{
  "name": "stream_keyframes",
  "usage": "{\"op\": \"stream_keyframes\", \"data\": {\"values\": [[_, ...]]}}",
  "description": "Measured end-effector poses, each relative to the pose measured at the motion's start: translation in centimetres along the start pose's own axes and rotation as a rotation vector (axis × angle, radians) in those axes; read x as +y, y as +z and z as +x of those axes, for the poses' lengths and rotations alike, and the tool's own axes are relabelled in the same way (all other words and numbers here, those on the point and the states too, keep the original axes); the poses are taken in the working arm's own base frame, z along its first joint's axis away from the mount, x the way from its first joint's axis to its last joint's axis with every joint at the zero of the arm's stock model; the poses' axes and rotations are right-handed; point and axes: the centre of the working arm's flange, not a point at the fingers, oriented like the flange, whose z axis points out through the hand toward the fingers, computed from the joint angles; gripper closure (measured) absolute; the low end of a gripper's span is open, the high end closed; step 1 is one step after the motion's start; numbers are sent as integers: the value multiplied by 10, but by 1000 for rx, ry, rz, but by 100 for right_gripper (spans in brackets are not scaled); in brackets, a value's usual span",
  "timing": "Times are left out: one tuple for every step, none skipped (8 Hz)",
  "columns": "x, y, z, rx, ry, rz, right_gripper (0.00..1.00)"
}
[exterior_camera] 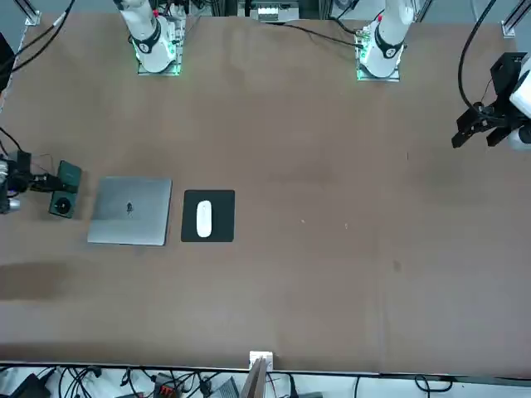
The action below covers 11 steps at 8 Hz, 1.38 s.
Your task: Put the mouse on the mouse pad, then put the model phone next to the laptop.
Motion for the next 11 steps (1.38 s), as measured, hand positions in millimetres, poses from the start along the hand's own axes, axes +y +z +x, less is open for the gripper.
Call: {"op": "stream_keyframes", "data": {"values": [[1, 7, 3, -5, -9, 9, 84], [-1, 8, 7, -4, -30, 11, 84], [-1, 6, 14, 6, -54, 8, 84], [2, 6, 18, 9, -73, 11, 84], [8, 14, 19, 4, -80, 20, 84], [13, 23, 20, -3, -82, 31, 84], [16, 29, 20, -8, -84, 38, 84], [18, 33, 20, -11, -86, 42, 83], [17, 33, 21, -11, -88, 42, 70], [17, 29, 23, -3, -91, 37, 52], [18, 20, 26, 12, -95, 26, 34]]}}
